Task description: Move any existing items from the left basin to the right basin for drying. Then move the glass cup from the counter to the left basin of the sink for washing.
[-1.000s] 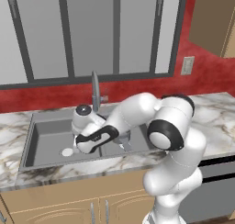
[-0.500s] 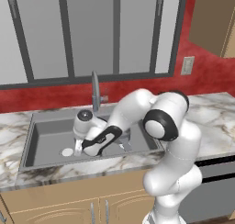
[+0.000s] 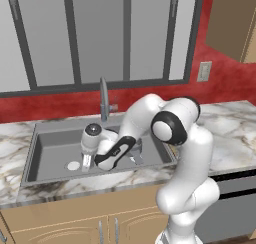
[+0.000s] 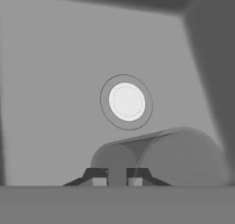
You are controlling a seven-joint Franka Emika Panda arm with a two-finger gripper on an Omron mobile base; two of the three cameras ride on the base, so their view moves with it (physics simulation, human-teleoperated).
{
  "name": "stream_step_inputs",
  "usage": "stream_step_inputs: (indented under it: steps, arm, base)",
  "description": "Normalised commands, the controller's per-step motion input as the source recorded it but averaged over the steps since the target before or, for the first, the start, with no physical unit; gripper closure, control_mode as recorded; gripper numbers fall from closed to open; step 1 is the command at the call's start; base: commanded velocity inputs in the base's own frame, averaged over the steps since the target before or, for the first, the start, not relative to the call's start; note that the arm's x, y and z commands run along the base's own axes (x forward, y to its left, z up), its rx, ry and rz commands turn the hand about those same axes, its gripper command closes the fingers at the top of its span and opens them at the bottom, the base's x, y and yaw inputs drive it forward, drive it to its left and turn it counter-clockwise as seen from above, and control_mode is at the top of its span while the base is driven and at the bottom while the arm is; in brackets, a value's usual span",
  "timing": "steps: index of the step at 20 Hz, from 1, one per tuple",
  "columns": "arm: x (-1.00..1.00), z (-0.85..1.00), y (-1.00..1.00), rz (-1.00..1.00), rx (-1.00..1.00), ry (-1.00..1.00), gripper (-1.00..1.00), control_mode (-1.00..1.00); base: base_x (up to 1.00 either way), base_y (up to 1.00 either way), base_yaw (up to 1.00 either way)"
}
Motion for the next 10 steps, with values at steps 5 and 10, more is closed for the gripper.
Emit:
stream_step_inputs:
  steps: [5,10]
  arm:
    - [0.10,-0.14,0.00,0.00,0.00,0.00,1.00,-1.00]
    - [0.14,-0.06,0.00,0.00,0.00,0.00,1.00,-1.00]
  base:
    - [0.00,0.00,0.00]
    - [0.00,0.00,0.00]
